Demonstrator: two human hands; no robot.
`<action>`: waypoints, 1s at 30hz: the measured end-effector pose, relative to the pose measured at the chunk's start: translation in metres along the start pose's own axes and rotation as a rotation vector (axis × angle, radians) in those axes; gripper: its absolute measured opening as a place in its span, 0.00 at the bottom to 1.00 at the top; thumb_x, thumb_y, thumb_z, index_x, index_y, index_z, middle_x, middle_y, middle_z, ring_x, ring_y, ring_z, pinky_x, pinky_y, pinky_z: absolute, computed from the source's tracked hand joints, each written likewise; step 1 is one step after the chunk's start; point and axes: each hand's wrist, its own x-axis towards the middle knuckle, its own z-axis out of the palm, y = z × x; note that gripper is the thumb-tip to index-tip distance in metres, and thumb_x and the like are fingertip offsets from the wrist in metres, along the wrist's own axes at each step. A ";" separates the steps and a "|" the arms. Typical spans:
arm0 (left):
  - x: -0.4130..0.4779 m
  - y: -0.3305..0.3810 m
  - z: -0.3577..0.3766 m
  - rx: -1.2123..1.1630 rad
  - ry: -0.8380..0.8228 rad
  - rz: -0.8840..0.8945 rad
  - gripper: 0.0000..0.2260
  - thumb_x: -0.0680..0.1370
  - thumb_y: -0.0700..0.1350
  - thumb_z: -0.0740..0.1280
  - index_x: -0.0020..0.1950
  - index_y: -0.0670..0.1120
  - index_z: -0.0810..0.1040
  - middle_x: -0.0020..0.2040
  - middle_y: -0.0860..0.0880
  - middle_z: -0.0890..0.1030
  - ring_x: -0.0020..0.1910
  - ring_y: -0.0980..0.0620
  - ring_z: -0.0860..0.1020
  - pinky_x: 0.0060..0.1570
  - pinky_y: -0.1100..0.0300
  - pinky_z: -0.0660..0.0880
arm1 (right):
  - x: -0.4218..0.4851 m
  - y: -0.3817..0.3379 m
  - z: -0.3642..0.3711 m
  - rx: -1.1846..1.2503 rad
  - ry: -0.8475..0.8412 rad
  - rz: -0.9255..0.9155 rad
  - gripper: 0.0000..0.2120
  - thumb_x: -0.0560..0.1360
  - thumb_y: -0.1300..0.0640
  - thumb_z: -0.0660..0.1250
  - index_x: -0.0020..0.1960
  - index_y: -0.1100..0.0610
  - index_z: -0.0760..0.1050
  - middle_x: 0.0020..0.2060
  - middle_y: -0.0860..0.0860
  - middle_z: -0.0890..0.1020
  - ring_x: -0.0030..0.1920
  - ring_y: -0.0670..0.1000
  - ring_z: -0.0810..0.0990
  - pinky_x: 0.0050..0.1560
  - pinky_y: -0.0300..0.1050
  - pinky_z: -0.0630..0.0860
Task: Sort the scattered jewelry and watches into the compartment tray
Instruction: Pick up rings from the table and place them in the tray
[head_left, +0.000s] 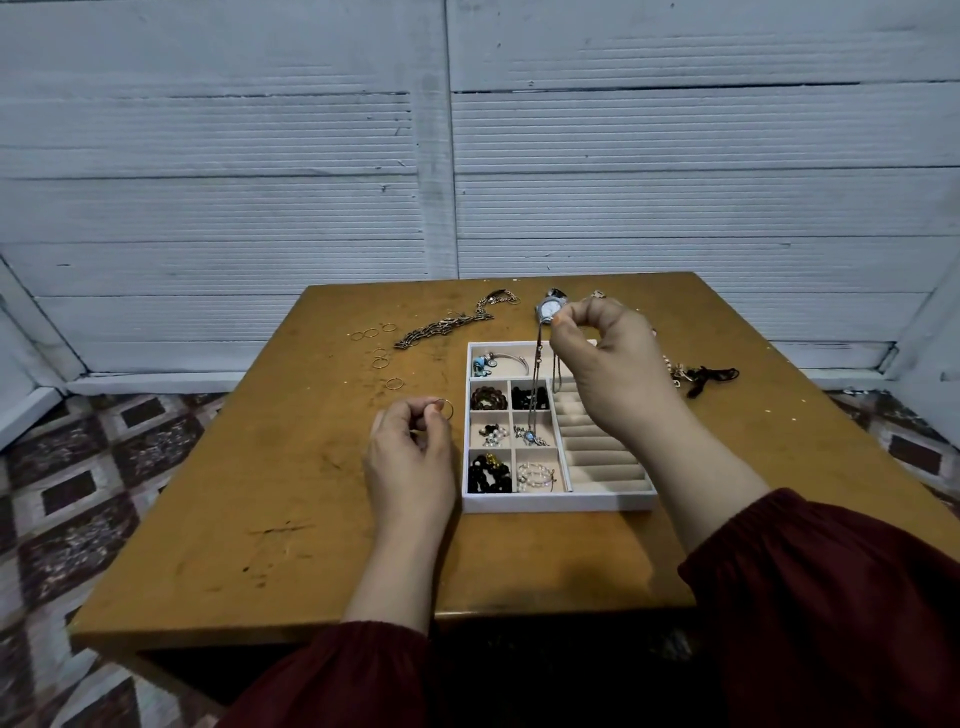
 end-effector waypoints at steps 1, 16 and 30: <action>0.000 0.000 0.000 -0.003 0.000 0.000 0.06 0.78 0.42 0.63 0.48 0.49 0.79 0.49 0.49 0.80 0.43 0.59 0.75 0.41 0.70 0.68 | 0.000 0.003 0.001 -0.008 -0.006 0.006 0.12 0.75 0.58 0.66 0.34 0.49 0.72 0.43 0.47 0.76 0.56 0.54 0.74 0.64 0.54 0.69; 0.001 -0.004 0.001 -0.020 0.022 0.030 0.06 0.77 0.40 0.64 0.46 0.48 0.80 0.47 0.48 0.81 0.46 0.51 0.77 0.44 0.62 0.69 | -0.010 0.034 0.013 -0.147 -0.049 0.102 0.08 0.65 0.38 0.61 0.36 0.40 0.75 0.52 0.52 0.78 0.61 0.59 0.72 0.65 0.60 0.66; 0.001 -0.003 0.001 -0.011 0.016 0.018 0.06 0.78 0.41 0.64 0.46 0.50 0.79 0.47 0.49 0.81 0.45 0.52 0.77 0.44 0.59 0.71 | -0.015 0.048 0.010 -0.510 -0.116 0.063 0.06 0.74 0.49 0.66 0.39 0.47 0.75 0.51 0.44 0.76 0.63 0.50 0.60 0.46 0.40 0.48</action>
